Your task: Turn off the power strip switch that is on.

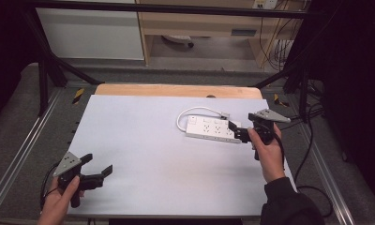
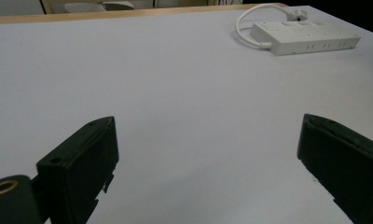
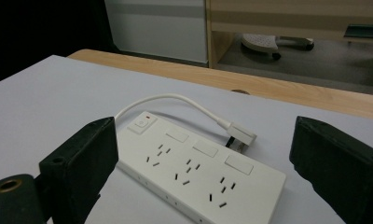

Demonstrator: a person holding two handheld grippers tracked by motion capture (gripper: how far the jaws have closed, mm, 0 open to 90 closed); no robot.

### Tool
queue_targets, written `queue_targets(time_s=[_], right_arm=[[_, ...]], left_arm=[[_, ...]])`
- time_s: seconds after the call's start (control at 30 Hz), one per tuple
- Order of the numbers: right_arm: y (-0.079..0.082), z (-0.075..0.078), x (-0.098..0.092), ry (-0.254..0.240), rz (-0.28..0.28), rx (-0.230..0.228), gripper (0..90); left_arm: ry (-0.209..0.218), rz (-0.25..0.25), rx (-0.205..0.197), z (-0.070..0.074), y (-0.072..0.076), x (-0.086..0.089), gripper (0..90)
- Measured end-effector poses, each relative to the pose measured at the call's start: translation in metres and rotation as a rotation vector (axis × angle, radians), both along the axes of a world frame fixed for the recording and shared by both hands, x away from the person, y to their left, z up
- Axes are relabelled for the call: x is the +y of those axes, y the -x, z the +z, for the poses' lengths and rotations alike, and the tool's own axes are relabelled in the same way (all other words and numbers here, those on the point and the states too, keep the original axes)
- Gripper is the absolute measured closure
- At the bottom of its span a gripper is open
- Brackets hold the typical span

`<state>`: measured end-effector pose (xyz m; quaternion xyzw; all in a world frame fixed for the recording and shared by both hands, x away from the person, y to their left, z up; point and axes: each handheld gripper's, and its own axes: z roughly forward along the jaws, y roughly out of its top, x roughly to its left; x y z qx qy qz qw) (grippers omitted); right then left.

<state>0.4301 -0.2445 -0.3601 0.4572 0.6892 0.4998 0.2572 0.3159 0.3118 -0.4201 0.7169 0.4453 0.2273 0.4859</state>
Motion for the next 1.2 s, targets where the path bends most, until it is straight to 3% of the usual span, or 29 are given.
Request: queue_targets(time_s=[0.3, 0.63, 0.73, 1.2], right_arm=[[0.022, -0.001, -0.019, -0.022, -0.021, -0.026, 6.6], [0.054, -0.012, -0.033, 0.002, -0.022, -0.035, 5.4], [0.061, -0.018, -0.035, -0.022, -0.021, -0.030, 5.4], [0.080, -0.054, -0.039, 0.000, -0.010, 0.006, 5.0]], left_arm=[[0.016, 0.017, 0.005, 0.000, -0.001, 0.002, 5.2], [0.020, 0.022, 0.002, 0.000, -0.001, 0.002, 5.2], [0.019, 0.022, 0.002, 0.000, -0.001, 0.002, 5.2], [0.019, 0.017, 0.000, 0.000, 0.000, 0.002, 5.2]])
